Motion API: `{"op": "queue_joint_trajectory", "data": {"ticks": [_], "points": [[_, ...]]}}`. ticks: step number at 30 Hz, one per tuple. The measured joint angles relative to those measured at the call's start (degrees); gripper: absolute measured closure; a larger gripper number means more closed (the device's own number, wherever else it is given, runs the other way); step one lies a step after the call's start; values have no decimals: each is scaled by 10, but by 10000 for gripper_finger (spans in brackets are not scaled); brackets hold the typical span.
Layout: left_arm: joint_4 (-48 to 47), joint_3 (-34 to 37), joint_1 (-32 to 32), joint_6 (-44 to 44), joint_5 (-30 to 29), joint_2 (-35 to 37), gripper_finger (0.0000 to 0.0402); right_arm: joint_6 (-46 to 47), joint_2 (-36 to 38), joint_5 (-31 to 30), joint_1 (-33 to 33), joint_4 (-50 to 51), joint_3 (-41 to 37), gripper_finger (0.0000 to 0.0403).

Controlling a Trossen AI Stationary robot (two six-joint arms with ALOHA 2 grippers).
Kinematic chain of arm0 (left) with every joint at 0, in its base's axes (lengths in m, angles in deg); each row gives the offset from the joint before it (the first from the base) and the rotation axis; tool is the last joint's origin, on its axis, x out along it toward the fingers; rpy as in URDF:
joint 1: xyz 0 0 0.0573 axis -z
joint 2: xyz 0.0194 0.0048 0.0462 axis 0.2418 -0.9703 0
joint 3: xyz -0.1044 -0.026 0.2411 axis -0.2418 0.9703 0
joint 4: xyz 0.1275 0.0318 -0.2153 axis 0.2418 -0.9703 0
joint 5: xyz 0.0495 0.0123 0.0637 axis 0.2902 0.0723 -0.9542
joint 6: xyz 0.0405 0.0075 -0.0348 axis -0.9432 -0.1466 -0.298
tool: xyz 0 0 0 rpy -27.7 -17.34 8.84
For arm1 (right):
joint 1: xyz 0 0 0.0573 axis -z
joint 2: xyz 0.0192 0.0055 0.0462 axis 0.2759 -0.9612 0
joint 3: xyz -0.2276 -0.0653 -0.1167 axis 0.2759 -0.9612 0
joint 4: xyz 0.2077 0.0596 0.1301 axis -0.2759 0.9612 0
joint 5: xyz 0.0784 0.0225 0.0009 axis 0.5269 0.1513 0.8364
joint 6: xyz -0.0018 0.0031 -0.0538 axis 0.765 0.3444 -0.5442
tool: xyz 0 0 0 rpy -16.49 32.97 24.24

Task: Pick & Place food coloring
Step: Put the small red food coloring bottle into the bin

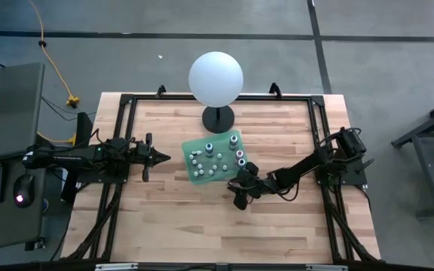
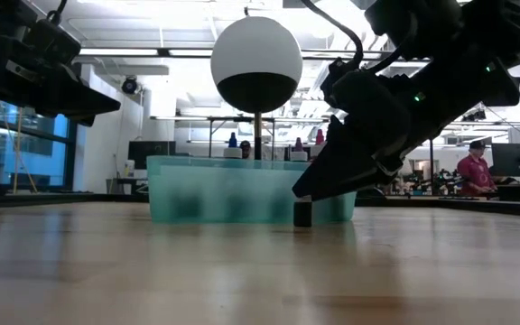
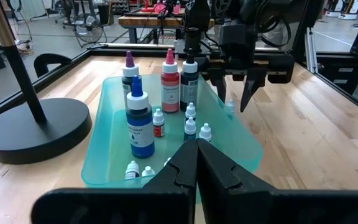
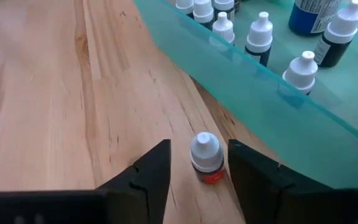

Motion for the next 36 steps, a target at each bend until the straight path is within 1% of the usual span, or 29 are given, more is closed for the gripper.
{"op": "queue_joint_trajectory", "data": {"ticks": [7, 19, 23, 28, 36], "points": [[0, 0, 0, 0, 0, 0, 401, 2, 0, 3, 0, -6, 0, 290], [0, 0, 0, 0, 0, 0, 401, 4, 0, 14, 0, -8, 0, 340], [0, 0, 0, 0, 0, 0, 401, 4, 0, 16, 0, -10, 0, 347], [0, 0, 0, 0, 0, 0, 401, 4, 0, 24, -2, -13, 3, 345], [0, 0, 0, 0, 0, 0, 401, -9, 0, 52, -2, -8, 42, 351]]}}
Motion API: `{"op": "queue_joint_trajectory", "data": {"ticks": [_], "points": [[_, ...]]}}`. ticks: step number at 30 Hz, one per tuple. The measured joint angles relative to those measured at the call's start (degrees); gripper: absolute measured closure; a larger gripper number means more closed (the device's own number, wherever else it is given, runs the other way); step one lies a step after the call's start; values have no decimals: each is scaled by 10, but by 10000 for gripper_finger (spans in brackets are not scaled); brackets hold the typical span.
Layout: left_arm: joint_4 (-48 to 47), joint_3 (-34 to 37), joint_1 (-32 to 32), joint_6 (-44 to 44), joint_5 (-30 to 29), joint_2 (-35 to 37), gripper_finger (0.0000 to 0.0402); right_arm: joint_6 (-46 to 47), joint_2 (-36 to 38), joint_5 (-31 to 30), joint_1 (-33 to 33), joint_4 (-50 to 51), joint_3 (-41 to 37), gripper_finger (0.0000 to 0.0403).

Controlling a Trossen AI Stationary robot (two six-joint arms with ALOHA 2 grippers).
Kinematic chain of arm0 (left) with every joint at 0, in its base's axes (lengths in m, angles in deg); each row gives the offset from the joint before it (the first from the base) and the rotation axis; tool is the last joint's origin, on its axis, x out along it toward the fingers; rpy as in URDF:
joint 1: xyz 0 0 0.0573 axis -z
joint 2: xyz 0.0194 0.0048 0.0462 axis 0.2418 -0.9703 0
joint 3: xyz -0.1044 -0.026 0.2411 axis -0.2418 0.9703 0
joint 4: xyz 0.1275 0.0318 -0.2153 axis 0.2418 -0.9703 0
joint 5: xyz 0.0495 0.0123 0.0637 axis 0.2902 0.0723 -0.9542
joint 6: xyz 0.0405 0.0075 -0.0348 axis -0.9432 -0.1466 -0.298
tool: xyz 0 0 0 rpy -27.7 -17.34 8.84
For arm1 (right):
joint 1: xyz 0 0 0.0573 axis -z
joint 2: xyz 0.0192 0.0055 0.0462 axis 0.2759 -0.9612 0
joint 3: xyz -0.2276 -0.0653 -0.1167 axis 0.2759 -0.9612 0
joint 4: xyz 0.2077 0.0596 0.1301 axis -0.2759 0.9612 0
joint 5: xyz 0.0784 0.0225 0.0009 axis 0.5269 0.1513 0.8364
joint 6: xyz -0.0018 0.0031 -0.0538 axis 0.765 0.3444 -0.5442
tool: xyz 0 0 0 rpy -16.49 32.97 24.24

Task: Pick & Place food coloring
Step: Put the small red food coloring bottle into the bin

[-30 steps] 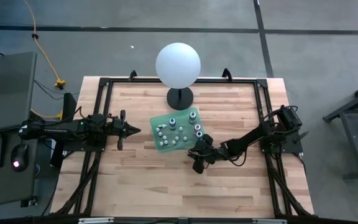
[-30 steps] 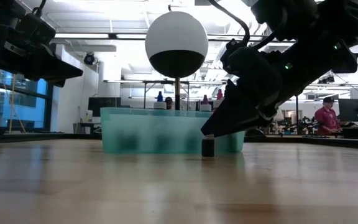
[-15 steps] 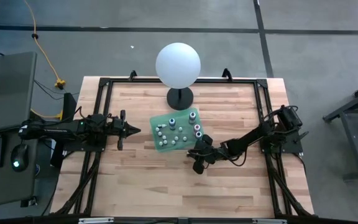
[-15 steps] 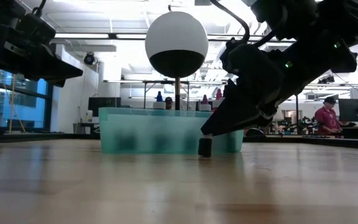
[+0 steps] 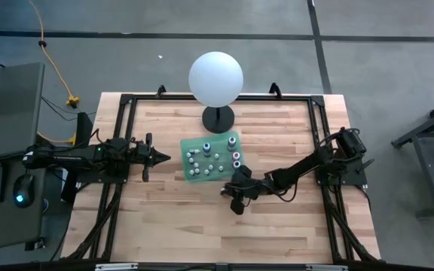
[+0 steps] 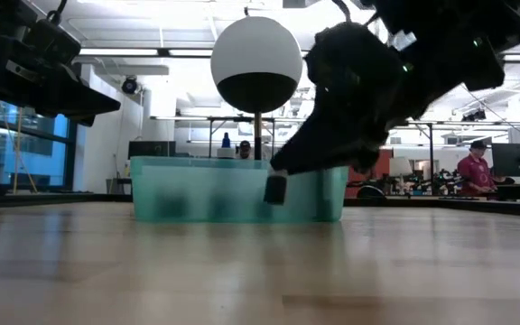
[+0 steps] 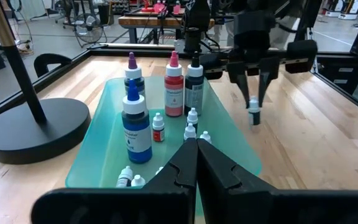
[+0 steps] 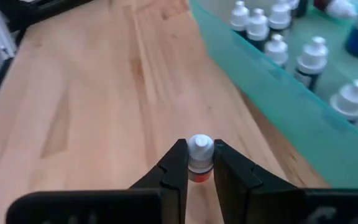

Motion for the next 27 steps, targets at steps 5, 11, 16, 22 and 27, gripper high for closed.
{"op": "queue_joint_trajectory", "data": {"ticks": [5, 11, 16, 22, 27], "points": [[0, 0, 0, 0, 0, 0, 401, -8, 0, 35, -1, 27, 29, 348], [0, 0, 0, 0, 0, 0, 401, -20, 0, 79, -8, 50, 74, 351], [0, 0, 0, 0, 0, 0, 401, -31, 0, 82, -15, 113, 112, 349], [0, 0, 0, 0, 0, 0, 401, -95, 8, 75, -7, 194, 158, 354], [0, 0, 0, 0, 0, 0, 401, -130, 19, 71, 12, 282, 206, 355]]}}
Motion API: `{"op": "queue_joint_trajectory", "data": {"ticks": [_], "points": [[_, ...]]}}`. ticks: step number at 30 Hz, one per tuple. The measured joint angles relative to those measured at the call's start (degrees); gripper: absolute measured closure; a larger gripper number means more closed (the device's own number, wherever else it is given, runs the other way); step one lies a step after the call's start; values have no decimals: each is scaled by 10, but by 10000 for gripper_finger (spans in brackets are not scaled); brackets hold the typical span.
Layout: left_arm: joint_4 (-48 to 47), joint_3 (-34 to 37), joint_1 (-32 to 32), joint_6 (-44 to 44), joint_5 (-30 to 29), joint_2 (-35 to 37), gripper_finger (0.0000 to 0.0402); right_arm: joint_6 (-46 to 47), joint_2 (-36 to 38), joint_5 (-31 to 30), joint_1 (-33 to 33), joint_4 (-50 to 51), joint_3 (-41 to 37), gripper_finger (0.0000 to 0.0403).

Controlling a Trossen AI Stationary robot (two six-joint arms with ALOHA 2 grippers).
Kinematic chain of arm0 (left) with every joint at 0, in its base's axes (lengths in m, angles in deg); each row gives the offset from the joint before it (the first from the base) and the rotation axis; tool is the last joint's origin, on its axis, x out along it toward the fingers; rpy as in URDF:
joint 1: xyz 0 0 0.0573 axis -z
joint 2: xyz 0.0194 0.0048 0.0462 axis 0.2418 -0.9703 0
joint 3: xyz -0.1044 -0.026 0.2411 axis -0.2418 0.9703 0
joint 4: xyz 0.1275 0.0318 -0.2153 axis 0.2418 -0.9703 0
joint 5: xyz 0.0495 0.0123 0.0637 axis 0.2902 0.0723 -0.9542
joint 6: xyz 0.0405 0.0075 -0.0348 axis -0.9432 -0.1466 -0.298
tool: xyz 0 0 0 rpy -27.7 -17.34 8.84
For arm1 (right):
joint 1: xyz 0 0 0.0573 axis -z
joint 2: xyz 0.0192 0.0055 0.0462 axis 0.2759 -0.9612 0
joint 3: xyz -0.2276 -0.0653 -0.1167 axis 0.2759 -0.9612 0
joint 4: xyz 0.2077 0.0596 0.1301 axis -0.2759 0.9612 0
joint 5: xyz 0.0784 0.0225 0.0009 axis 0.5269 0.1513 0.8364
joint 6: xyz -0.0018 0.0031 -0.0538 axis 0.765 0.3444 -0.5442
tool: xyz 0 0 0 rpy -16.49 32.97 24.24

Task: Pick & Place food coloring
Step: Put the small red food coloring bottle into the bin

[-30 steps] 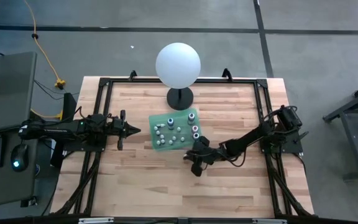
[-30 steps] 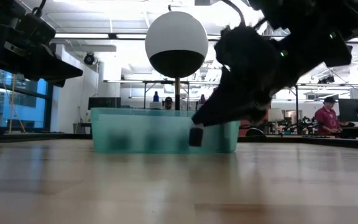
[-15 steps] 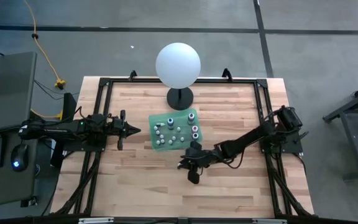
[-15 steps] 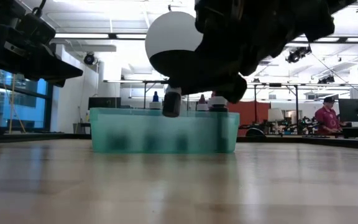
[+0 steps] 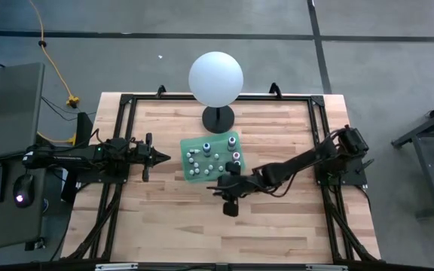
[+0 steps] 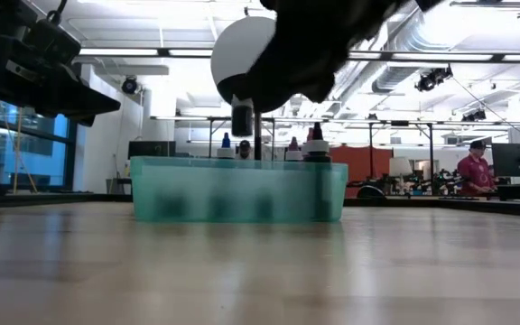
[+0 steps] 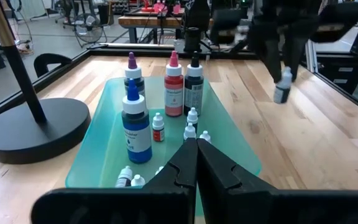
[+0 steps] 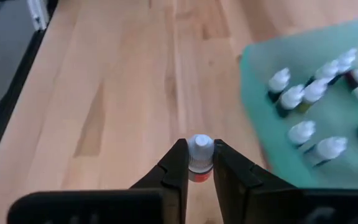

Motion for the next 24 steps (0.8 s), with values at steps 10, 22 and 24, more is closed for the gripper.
{"op": "queue_joint_trajectory", "data": {"ticks": [10, 22, 24], "points": [[0, 0, 0, 0, 1, 0, 401, 5, 14, -84, 52, 96, 95, 353], [0, 0, 0, 0, 2, 0, 401, 74, 14, -112, 119, 183, 122, 350], [0, 0, 0, 0, 1, 0, 401, 92, 14, -111, 129, 203, 122, 348]]}}
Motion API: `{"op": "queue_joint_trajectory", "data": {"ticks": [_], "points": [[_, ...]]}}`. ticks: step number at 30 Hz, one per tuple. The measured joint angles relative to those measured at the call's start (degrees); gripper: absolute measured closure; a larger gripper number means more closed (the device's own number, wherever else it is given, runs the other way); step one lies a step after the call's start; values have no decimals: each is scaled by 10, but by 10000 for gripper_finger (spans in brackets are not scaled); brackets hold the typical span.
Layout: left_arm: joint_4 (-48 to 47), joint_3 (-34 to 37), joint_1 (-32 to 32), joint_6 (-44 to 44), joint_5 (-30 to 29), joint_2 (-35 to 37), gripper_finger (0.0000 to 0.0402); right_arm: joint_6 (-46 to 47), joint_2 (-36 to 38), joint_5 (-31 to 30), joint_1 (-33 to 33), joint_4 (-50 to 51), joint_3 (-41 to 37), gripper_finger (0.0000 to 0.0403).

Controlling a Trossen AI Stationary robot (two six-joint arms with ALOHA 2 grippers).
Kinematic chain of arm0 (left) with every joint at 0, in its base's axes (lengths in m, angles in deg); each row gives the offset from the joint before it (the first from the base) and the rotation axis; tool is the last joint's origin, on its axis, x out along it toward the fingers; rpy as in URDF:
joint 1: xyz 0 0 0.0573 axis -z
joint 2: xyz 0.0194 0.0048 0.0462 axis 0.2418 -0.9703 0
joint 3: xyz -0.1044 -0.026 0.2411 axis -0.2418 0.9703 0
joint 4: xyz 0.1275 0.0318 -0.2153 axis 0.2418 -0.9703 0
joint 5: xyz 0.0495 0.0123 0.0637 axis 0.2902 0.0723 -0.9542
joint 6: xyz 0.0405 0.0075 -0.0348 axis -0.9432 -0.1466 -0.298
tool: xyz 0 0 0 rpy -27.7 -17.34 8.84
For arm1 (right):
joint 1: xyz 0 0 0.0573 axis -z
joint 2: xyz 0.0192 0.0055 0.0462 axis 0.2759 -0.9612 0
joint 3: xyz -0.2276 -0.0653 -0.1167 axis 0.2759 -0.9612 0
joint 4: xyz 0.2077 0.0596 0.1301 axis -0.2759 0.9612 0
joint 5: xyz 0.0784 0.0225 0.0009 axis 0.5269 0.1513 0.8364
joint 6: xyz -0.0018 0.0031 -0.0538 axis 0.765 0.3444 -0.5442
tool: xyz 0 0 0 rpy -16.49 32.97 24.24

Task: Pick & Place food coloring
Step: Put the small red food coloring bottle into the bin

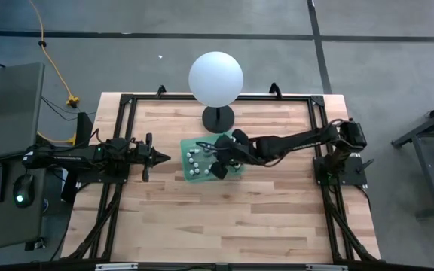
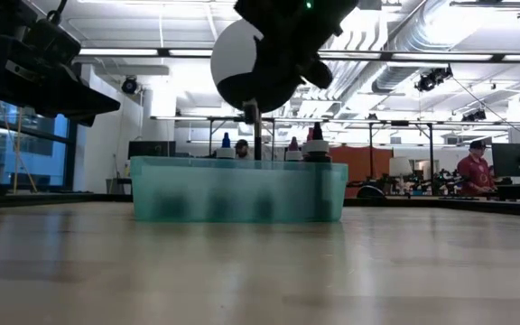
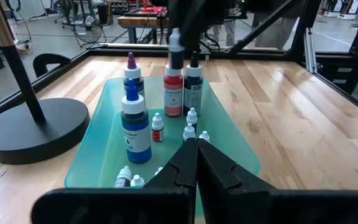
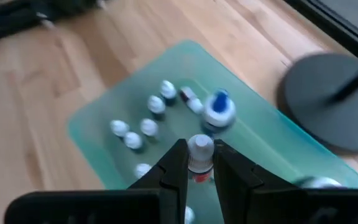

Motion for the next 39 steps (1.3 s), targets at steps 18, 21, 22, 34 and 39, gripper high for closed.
{"op": "queue_joint_trajectory", "data": {"ticks": [18, 21, 22, 34, 39], "points": [[0, 0, 0, 0, 0, 0, 401, 68, -16, 16, 55, 55, -1, 348], [0, 0, 0, 0, 0, 0, 401, 91, -25, 10, 55, 51, -1, 350], [0, 0, 0, 0, 0, 0, 401, 95, -29, 6, 55, 48, -1, 349], [0, 0, 0, 0, 0, 0, 401, 149, -66, -17, 55, 21, -1, 349], [0, 0, 0, 0, 0, 0, 401, 175, -66, -27, 56, 20, -1, 342]]}}
